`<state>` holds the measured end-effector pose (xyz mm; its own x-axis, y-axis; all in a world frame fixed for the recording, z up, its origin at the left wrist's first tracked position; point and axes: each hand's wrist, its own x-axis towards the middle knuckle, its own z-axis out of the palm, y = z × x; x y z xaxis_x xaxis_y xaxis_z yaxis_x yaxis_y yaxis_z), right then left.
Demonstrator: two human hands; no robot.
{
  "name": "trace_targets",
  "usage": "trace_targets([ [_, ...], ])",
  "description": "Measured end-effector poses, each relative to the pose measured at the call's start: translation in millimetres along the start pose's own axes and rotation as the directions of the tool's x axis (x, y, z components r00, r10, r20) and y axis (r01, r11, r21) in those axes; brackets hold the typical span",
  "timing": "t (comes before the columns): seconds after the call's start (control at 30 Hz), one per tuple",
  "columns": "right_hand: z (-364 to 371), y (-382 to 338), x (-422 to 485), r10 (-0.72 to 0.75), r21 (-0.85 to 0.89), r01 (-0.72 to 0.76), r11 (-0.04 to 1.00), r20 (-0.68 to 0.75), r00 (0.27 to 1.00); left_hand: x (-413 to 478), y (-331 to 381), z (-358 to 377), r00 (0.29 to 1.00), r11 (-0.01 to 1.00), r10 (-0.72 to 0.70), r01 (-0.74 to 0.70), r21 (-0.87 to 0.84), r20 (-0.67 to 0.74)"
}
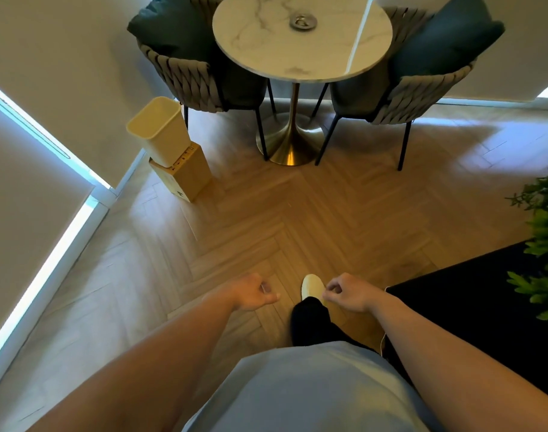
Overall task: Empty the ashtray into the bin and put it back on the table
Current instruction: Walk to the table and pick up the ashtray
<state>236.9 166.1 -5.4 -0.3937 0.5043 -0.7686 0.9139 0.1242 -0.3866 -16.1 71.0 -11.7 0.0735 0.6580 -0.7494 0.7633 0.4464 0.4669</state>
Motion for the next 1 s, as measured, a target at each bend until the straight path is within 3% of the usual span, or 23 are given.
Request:
trace_targets([
  [0.4, -107.8, 20.9, 81.1, -0.018, 0.115, 0.012, 0.993, 0.05, 0.999, 85.8, 72.5, -99.3, 1.0, 0.998, -0.012, 0.012, 0.068, 0.005],
  [0.67, -200.1, 24.4, 123.5, -0.063, 0.086, 0.062, 0.994, 0.017, 0.998, 143.2, 131.1, -166.6, 0.997, 0.998, 0.044, -0.047, -0.047, -0.058],
  [1.0, -280.8, -3.0, 183.6, -0.053, 0.075, 0.051, 0.996, 0.027, 0.998, 203.9, 125.4, -238.9, 0.995, 0.998, 0.064, -0.064, 0.004, -0.07],
])
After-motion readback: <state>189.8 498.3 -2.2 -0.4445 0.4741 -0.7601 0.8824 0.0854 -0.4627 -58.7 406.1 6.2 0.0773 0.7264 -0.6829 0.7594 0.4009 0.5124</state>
